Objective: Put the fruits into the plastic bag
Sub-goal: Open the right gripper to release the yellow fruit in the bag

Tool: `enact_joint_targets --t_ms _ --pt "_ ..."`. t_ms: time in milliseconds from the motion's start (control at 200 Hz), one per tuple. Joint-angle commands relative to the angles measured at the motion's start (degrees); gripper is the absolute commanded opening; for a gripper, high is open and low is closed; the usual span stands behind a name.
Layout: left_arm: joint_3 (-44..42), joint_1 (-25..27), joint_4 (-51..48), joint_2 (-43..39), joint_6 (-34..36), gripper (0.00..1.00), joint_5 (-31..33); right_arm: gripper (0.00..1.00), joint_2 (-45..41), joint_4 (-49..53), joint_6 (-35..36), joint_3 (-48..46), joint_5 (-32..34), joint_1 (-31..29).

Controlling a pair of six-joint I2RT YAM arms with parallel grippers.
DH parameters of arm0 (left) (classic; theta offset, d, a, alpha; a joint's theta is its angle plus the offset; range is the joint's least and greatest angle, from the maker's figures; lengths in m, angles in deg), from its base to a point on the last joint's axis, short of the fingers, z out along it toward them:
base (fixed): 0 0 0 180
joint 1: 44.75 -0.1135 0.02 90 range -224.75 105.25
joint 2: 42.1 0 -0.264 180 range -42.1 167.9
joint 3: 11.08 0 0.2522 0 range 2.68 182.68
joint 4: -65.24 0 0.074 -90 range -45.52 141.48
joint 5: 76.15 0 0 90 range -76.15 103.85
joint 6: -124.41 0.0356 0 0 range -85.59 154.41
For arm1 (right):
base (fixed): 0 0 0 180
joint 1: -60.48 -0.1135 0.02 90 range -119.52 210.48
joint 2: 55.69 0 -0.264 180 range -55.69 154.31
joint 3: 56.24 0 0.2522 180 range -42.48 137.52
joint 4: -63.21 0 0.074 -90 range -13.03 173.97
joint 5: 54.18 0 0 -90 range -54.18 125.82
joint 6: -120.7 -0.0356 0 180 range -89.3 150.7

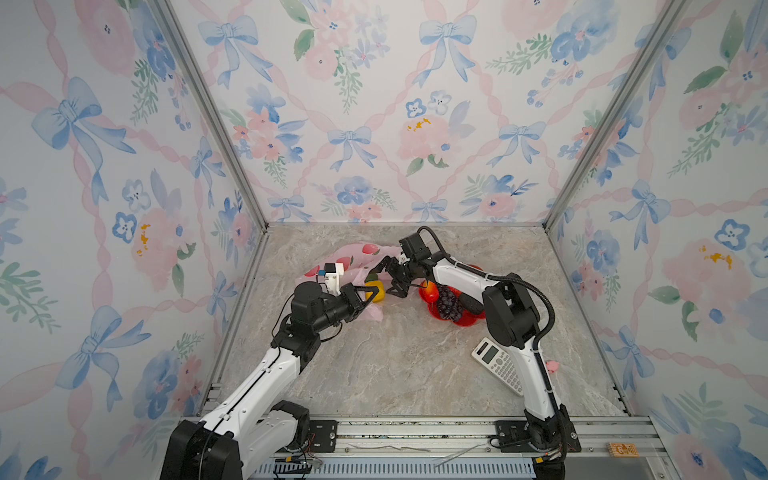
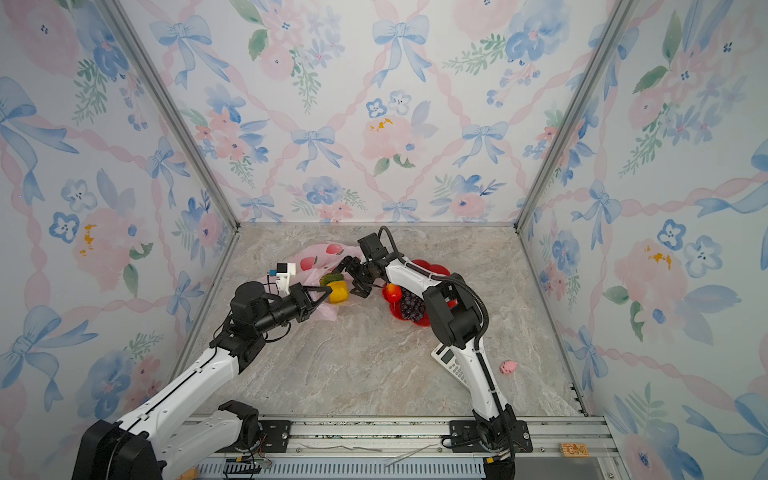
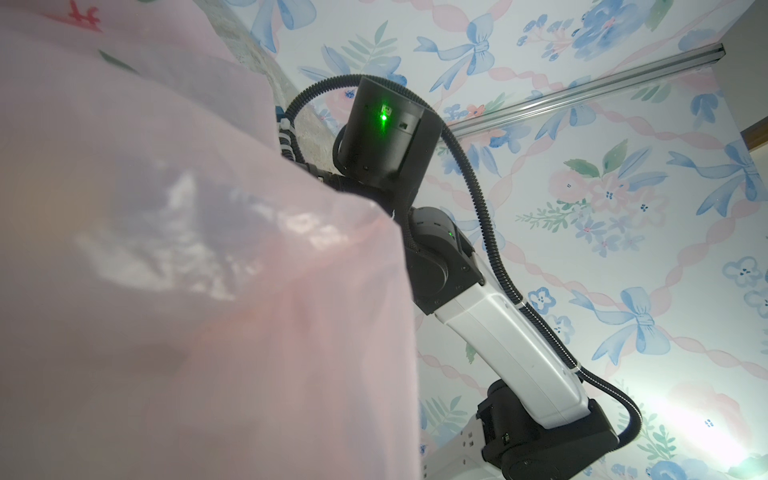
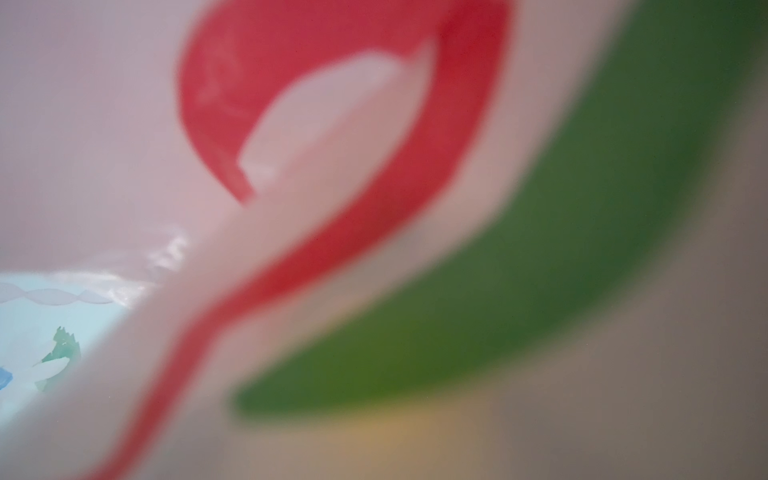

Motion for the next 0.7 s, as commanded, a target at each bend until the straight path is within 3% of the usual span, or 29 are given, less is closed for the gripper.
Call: enact_joint_targets --t_ms 0,330,695 --pt "-0.94 -0.77 -0.08 -0.82 -0.45 0.0 -1.51 0.96 -2.0 1.93 -0.13 1.42 -0.85 0.2" --pt "-0.61 -1.65 -0.08 0.03 0.08 0.0 -2.52 0.96 -4.4 13.65 5.41 6.25 -6.83 -0.88" --pt "-0.63 -1.96 -0.13 -0.17 0.44 0.0 -2.52 0.96 -4.12 42.98 22.4 19.73 -5.66 -2.87"
